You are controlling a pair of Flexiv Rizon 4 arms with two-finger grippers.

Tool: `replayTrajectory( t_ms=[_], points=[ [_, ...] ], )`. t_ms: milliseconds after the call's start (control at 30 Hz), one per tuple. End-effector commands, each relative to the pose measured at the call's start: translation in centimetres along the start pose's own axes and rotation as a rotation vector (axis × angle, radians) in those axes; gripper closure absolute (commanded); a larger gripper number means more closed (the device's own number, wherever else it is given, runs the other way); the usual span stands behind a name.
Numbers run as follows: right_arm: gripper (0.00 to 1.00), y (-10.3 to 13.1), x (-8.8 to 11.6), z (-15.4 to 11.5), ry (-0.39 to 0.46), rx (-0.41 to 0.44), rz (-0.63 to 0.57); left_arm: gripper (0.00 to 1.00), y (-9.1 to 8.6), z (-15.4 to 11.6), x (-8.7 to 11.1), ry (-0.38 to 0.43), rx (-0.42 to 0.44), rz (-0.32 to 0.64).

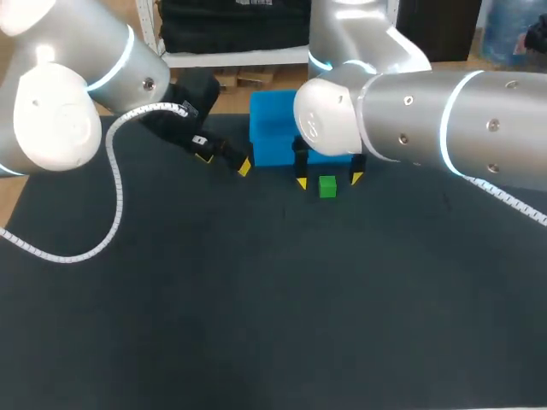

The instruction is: Use the left arm to pick the red cube and place it into the blue plastic box first, then use the right arm to grasp the green cube and put it into the same blue plastic box after the first action is fully finished.

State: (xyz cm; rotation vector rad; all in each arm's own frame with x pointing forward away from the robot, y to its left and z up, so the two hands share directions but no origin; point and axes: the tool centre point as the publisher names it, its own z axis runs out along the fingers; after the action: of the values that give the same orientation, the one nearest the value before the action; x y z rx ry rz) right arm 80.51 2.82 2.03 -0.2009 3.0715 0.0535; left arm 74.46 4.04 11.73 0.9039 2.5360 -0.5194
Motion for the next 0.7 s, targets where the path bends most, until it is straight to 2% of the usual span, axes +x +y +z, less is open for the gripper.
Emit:
replayTrajectory(
  t_ms=[33,667,700],
  points=[
    [0.00,0.3,-1.1,0.5,0.027,0.004,0.005,0.00,0.1,0.0,0.1,-0.004,0.004,0.002],
    [0.00,0.0,-0.8,2.1,0.036,-0.004,0.038,0.00,0.1,0.0,0.1,-0.004,0.004,0.002],
    [0.06,0.0,-0.7,2.2,0.036,-0.005,0.041,0.00,0.1,0.0,0.1,-0.004,0.004,0.002]
  ],
)
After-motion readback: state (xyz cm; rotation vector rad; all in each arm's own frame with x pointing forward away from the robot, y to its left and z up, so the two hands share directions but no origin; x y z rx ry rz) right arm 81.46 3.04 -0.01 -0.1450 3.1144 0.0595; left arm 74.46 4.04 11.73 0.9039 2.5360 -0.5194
